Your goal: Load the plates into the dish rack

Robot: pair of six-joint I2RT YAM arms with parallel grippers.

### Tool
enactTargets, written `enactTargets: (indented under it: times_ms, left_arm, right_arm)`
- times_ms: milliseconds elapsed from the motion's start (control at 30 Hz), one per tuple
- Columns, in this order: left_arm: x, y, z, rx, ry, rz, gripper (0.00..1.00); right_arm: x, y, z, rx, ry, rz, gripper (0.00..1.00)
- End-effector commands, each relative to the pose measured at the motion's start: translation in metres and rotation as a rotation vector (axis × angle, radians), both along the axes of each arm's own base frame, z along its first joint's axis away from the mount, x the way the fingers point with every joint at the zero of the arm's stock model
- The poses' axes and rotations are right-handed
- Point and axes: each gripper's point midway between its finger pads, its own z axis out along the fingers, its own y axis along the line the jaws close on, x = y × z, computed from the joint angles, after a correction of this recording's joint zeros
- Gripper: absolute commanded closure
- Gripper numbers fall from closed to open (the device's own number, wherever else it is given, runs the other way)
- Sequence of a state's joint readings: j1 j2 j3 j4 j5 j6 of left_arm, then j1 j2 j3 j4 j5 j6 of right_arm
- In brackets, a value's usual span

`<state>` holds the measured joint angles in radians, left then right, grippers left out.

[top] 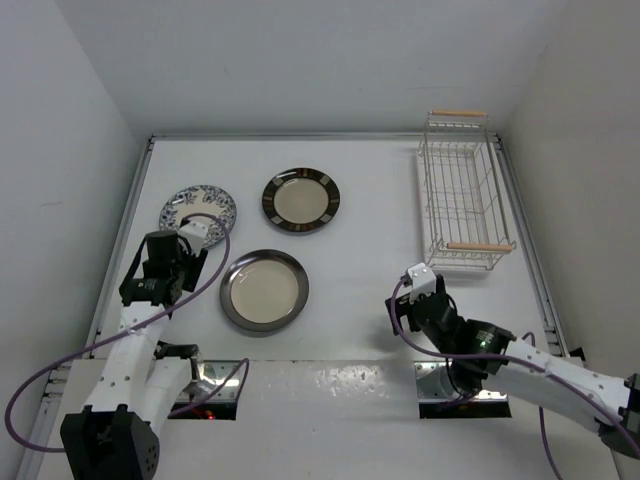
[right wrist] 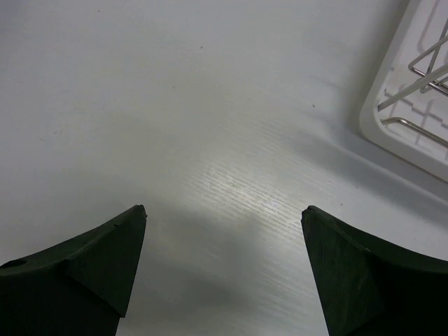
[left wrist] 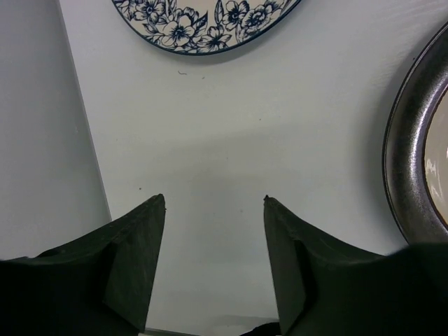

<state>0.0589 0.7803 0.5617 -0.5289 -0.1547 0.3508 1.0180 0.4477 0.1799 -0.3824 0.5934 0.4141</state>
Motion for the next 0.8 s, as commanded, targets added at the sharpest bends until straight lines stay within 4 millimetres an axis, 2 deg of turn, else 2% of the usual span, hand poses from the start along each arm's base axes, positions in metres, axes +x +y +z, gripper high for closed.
enactTargets:
  times_ms: [0, 33, 67, 100, 133, 167, 200, 233, 267, 300, 333, 367, 400, 433, 467, 500, 533, 567, 600, 633, 667, 700, 767]
  left_arm:
    - [0.005, 0.004, 0.010, -0.002, -0.060, 0.034, 0.35]
    - [0.010, 0.004, 0.019, 0.000, -0.087, 0.034, 0.34]
    - [0.012, 0.004, 0.024, -0.006, -0.103, 0.040, 0.29]
    - [0.015, 0.004, 0.031, -0.006, -0.113, 0.040, 0.24]
    - [0.022, 0.004, 0.050, -0.013, -0.162, 0.047, 0.19]
    - [0.027, 0.004, 0.054, -0.022, -0.161, 0.054, 0.12]
    - [0.032, 0.004, 0.063, -0.028, -0.178, 0.059, 0.09]
    - [0.037, 0.002, 0.081, -0.051, -0.203, 0.066, 0.07]
    - [0.042, -0.002, 0.086, -0.074, -0.200, 0.051, 0.06]
    - [0.047, -0.006, 0.084, -0.096, -0.171, 0.041, 0.04]
    - [0.054, -0.010, 0.100, -0.127, -0.194, 0.036, 0.04]
    - [0.056, -0.019, 0.098, -0.169, -0.165, 0.010, 0.02]
    - [0.061, -0.024, 0.093, -0.198, -0.129, 0.004, 0.02]
    - [0.065, -0.028, 0.100, -0.223, -0.134, -0.008, 0.02]
    - [0.066, -0.033, 0.099, -0.257, -0.121, -0.044, 0.02]
    - [0.065, -0.030, 0.097, -0.264, -0.106, -0.034, 0.01]
    - [0.065, -0.026, 0.097, -0.263, -0.108, -0.019, 0.01]
    - [0.062, -0.017, 0.096, -0.270, -0.104, 0.019, 0.01]
    - [0.058, -0.014, 0.091, -0.270, -0.099, 0.031, 0.01]
    - [0.053, -0.013, 0.086, -0.280, -0.094, 0.049, 0.01]
    - [0.051, -0.014, 0.082, -0.292, -0.095, 0.045, 0.01]
    - [0.045, -0.018, 0.073, -0.326, -0.092, 0.028, 0.01]
    - [0.040, -0.018, 0.071, -0.349, -0.106, 0.024, 0.01]
  right_arm:
    - [0.004, 0.010, 0.016, 0.021, -0.010, 0.010, 0.09]
    - [0.006, 0.014, 0.029, 0.022, -0.025, 0.025, 0.02]
    - [0.006, 0.014, 0.022, -0.054, 0.005, 0.049, 0.00]
    - [0.015, 0.030, 0.061, -0.004, -0.037, 0.064, 0.00]
    - [0.020, 0.033, 0.071, -0.057, -0.055, 0.099, 0.00]
    - [0.023, 0.040, 0.071, -0.112, -0.034, 0.121, 0.00]
    - [0.035, 0.061, 0.107, -0.093, -0.057, 0.135, 0.00]
    - [0.038, 0.066, 0.114, -0.123, -0.050, 0.151, 0.00]
    - [0.044, 0.075, 0.104, -0.188, -0.009, 0.157, 0.00]
    - [0.061, 0.098, 0.138, -0.140, -0.034, 0.137, 0.00]
    - [0.065, 0.111, 0.125, -0.162, 0.019, 0.160, 0.00]
    - [0.063, 0.129, 0.120, -0.120, 0.081, 0.232, 0.00]
    - [0.067, 0.155, 0.106, -0.089, 0.177, 0.312, 0.00]
    - [0.063, 0.177, 0.104, -0.012, 0.218, 0.388, 0.00]
    - [0.074, 0.183, 0.104, 0.040, 0.247, 0.369, 0.03]
    - [0.079, 0.194, 0.103, 0.100, 0.268, 0.368, 0.11]
    - [0.078, 0.212, 0.077, 0.130, 0.363, 0.402, 0.16]
    - [0.082, 0.216, 0.068, 0.196, 0.432, 0.340, 0.21]
    - [0.095, 0.227, 0.063, 0.234, 0.446, 0.332, 0.27]
    - [0.090, 0.231, 0.038, 0.226, 0.539, 0.333, 0.27]
    - [0.093, 0.234, 0.034, 0.244, 0.561, 0.310, 0.27]
    - [0.096, 0.240, 0.019, 0.235, 0.593, 0.306, 0.25]
    - [0.099, 0.243, -0.008, 0.228, 0.633, 0.270, 0.25]
